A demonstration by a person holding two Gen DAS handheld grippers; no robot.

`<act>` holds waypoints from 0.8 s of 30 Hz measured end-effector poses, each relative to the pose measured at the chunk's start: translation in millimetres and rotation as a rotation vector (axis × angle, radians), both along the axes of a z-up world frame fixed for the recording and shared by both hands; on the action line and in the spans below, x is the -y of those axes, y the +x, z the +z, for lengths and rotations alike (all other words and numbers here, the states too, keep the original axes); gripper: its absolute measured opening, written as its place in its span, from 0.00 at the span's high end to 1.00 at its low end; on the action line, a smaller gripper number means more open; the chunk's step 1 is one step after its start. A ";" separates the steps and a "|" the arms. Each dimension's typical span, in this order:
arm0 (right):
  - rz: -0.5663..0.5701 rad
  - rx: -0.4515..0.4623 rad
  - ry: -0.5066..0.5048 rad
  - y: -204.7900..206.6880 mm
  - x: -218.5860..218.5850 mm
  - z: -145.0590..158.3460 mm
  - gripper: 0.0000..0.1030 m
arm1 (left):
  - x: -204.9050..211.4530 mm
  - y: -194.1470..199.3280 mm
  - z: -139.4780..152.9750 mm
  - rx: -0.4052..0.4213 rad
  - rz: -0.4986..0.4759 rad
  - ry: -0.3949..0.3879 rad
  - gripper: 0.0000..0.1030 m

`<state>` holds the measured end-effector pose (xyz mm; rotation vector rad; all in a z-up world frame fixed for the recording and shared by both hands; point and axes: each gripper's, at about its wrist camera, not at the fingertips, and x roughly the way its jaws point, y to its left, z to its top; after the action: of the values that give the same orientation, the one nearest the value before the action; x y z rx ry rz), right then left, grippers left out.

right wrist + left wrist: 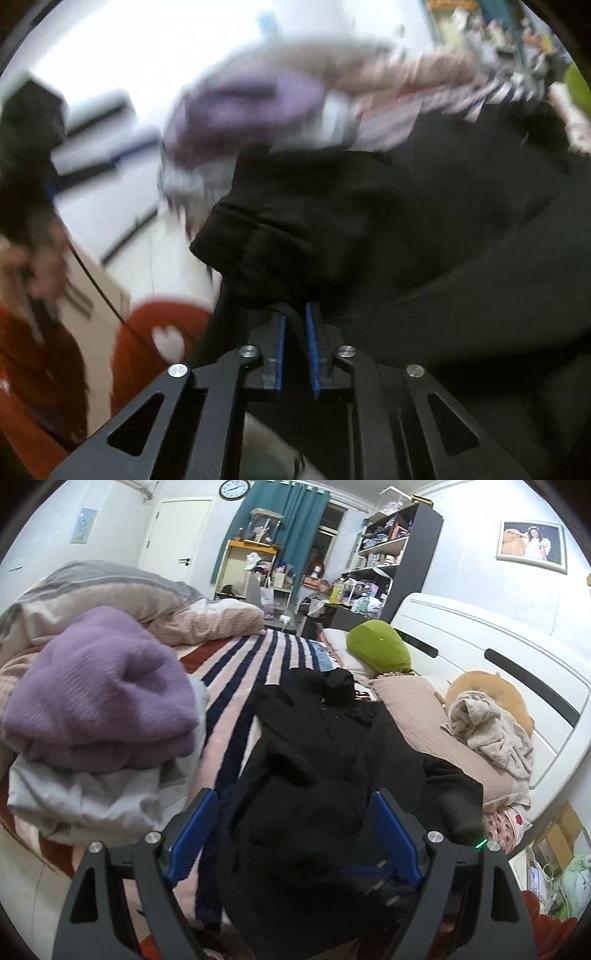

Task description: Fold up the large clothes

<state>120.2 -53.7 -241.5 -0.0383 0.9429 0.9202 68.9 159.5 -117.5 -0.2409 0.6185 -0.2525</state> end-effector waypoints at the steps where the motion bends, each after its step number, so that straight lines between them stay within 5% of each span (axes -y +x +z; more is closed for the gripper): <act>1: 0.005 -0.011 -0.064 -1.5 -8.6 -13.0 0.83 | -2.7 -2.3 -1.1 -0.001 0.005 -0.003 0.20; 3: 0.011 0.036 -0.083 -6.7 -11.6 -15.7 0.75 | -5.3 -4.8 -2.1 -0.002 0.010 -0.006 0.20; 5: 0.028 -0.002 -0.048 -6.3 -7.6 -9.3 0.44 | -5.6 -5.9 -4.1 -0.006 0.007 -0.007 0.20; 6: 0.028 -0.008 -0.030 -7.6 -4.5 -5.8 0.40 | -4.7 -5.9 -6.1 -0.008 0.003 -0.007 0.20; 13: -0.099 0.080 0.020 -34.5 49.8 31.3 0.36 | 8.8 -2.5 -35.3 -0.079 -0.041 -0.008 0.20; 24: -0.663 0.133 0.048 -92.8 227.8 36.1 0.25 | 30.7 11.2 -96.4 -0.230 -0.084 -0.056 0.20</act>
<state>27.4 -281.5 -205.3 0.2402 0.7360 0.3198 80.1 128.8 -213.9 -0.3004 0.8516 -0.3255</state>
